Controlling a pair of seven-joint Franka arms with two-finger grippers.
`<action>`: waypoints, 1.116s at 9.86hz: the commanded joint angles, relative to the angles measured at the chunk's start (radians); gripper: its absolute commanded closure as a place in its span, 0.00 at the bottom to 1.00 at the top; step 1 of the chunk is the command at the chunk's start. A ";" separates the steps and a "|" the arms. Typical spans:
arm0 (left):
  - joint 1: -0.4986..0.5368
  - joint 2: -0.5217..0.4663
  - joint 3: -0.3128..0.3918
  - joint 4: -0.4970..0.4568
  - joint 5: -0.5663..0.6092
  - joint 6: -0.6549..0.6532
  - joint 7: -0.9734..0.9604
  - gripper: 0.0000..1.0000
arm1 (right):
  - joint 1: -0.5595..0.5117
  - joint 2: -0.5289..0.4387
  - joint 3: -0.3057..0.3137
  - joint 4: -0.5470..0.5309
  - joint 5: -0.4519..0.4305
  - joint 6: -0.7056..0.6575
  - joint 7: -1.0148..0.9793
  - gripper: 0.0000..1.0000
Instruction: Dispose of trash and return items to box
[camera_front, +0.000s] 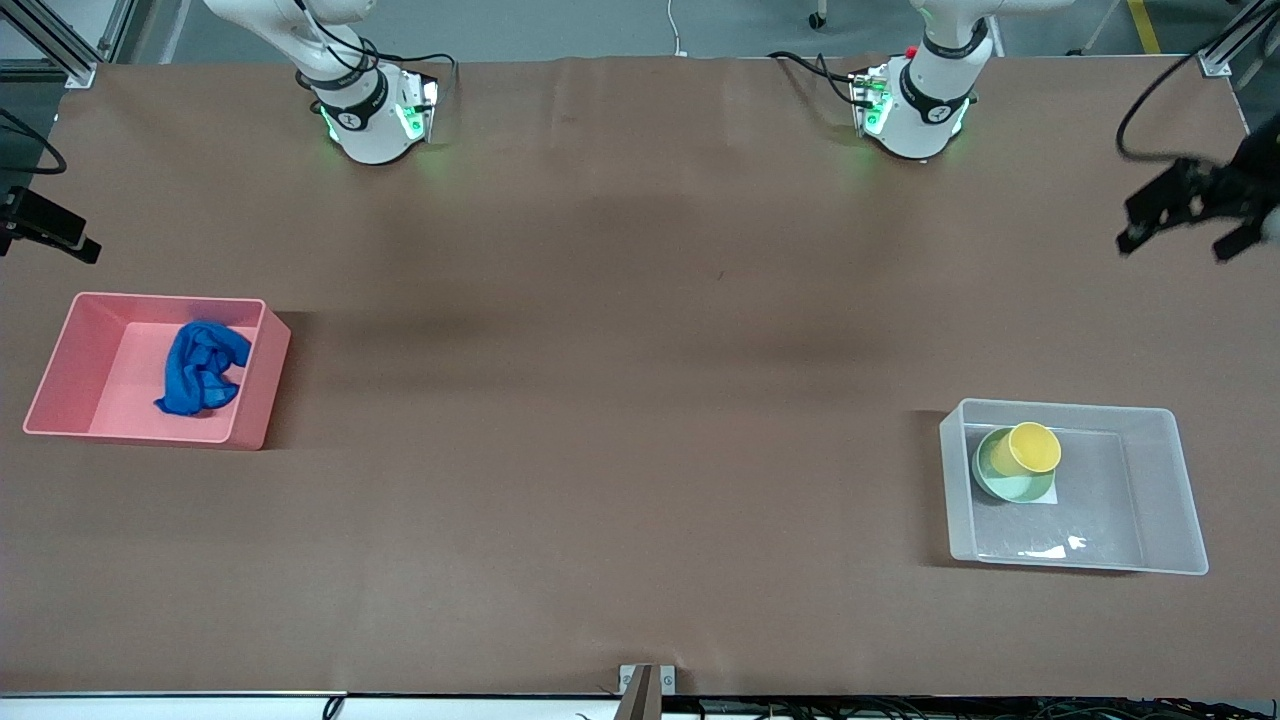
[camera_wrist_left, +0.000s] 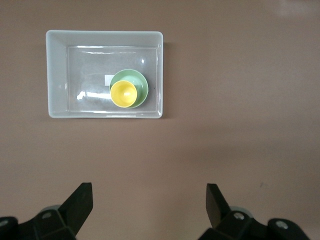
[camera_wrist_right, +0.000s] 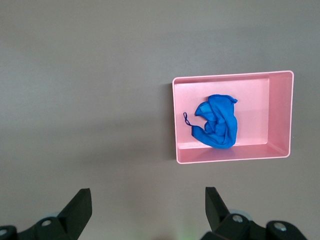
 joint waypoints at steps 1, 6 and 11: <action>0.008 -0.023 -0.010 -0.047 0.018 -0.035 -0.029 0.00 | -0.017 0.001 0.006 0.006 -0.010 -0.009 -0.012 0.00; -0.003 0.136 -0.004 0.136 0.020 -0.062 -0.035 0.00 | -0.020 0.003 0.008 0.006 -0.010 -0.009 -0.012 0.00; -0.001 0.073 -0.019 0.084 0.021 -0.085 -0.093 0.00 | -0.020 0.003 0.006 0.006 -0.010 -0.009 -0.012 0.00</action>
